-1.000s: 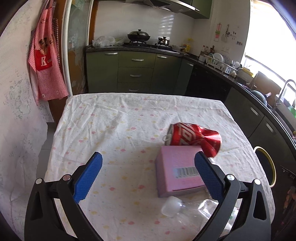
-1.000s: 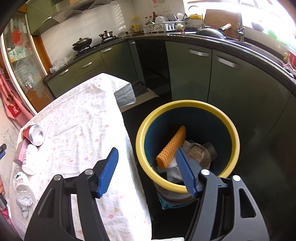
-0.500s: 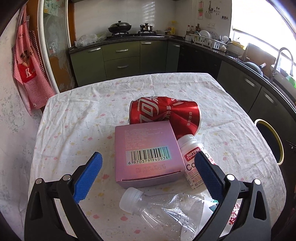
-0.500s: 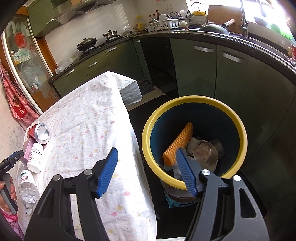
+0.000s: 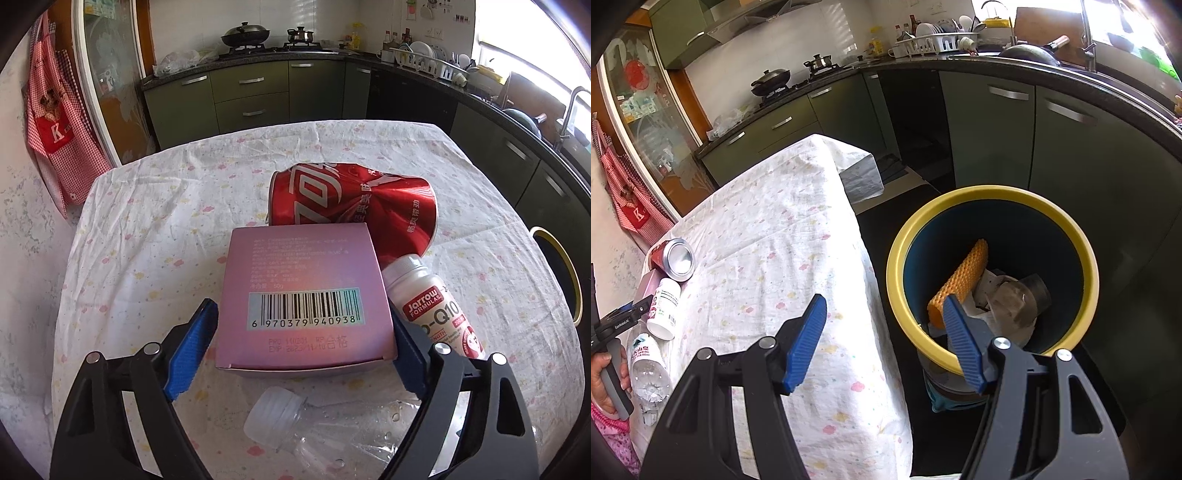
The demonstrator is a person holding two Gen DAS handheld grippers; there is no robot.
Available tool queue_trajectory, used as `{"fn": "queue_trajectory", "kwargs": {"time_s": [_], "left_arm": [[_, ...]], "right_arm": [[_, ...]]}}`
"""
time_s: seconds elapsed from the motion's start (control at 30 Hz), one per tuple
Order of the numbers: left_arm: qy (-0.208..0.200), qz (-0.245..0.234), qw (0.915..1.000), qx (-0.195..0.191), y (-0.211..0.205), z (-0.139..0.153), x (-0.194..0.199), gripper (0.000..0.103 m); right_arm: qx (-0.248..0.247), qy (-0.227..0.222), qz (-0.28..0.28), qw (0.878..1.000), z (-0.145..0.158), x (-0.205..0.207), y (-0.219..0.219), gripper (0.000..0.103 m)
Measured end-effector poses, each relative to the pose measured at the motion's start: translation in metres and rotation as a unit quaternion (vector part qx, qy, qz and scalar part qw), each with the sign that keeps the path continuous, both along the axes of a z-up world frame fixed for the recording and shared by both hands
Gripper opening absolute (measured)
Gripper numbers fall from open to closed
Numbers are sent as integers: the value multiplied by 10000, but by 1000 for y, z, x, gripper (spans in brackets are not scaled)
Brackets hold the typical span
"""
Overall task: Collect trash
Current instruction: 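Grasp the pink barcode box with the left gripper, then carry the pink box to the yellow bin and release it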
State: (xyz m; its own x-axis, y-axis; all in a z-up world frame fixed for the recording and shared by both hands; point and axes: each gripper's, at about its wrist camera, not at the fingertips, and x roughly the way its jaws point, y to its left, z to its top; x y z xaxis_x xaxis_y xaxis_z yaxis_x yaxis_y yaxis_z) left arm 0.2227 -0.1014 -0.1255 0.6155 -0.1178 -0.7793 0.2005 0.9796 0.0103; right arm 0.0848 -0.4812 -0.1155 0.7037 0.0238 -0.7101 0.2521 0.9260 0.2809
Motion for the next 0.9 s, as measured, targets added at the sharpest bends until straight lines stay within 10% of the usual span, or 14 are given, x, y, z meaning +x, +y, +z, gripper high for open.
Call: {"fn": "queue_trajectory", "kwargs": {"time_s": [0.57, 0.9], "left_arm": [[-554, -7, 9984, -69, 36, 55, -17, 77], [-472, -1751, 9820, -524, -66, 101, -47, 77]], "right_arm": [[-19, 12, 69, 10000, 2, 0, 4, 62], [-346, 91, -338, 9988, 11, -35, -23, 62]]}}
